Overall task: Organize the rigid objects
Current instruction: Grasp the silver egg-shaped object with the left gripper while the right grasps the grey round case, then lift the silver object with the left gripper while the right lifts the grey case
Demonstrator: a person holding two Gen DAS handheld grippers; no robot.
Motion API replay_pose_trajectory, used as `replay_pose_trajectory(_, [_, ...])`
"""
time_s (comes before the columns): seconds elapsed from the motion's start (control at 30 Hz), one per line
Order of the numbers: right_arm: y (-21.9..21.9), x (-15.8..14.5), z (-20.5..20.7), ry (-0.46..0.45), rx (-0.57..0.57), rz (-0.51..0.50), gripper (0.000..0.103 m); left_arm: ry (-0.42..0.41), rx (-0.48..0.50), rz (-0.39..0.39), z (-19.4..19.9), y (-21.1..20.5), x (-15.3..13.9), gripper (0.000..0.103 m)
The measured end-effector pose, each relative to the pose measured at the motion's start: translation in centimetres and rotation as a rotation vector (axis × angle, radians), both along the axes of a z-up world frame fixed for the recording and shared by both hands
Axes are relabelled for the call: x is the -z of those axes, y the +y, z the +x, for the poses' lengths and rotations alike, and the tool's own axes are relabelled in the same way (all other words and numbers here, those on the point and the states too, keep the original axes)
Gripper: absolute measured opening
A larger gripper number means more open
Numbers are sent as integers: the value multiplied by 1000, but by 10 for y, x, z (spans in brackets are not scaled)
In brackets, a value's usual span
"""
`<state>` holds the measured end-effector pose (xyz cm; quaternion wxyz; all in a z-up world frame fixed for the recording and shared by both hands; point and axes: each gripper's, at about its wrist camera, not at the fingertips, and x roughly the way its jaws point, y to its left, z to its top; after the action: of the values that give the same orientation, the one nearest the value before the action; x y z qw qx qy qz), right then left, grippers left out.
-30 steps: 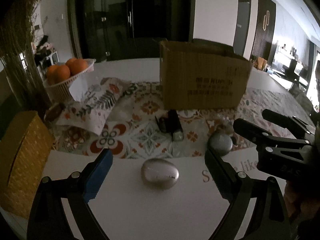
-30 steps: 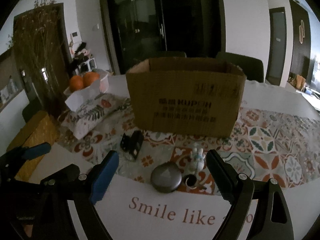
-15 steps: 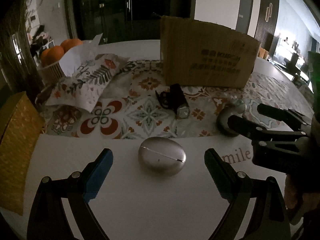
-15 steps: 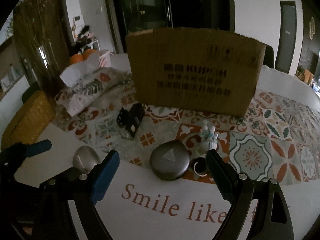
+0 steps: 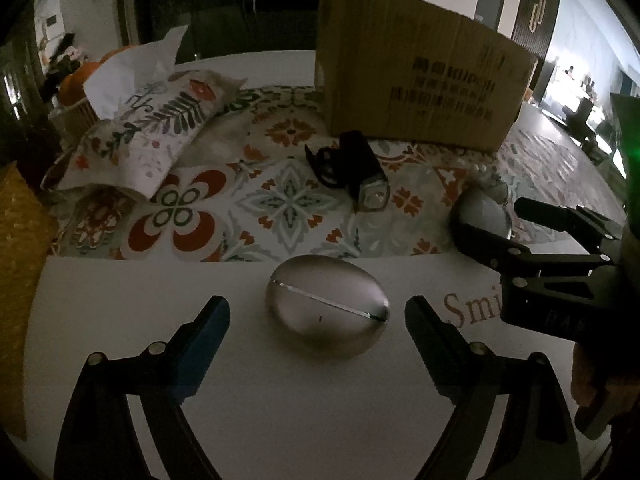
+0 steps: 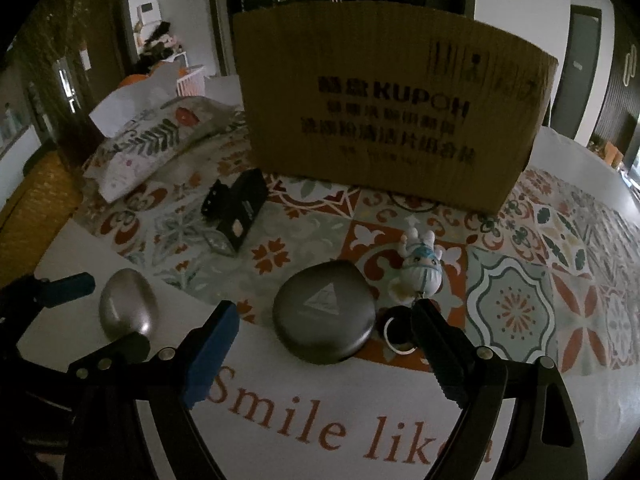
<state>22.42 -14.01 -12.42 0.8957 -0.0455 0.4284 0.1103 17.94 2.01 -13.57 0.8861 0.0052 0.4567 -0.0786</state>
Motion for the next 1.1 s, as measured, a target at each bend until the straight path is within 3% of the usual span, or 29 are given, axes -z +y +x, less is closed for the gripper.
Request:
replay_pose_trajectory(0.2, [0, 9, 8, 31, 0, 7, 87, 10, 3, -13, 5, 1, 5, 78])
replay_pose_trajectory(0.4, [3, 11, 11, 17, 1, -17, 83, -5, -4, -28, 7, 3, 9, 76])
replay_pose_trajectory(0.5, [6, 12, 13, 12, -4, -30, 75, -24, -14, -24, 5, 4, 9, 64])
replay_pose_trajectory(0.67, [8, 12, 13, -3, 0, -56, 58, -35, -23, -27, 5, 5, 10, 64])
replay_pose_trajectory(1.1, [2, 1, 3, -11, 7, -20, 57, -63, -40, -53, 5, 6, -6, 64])
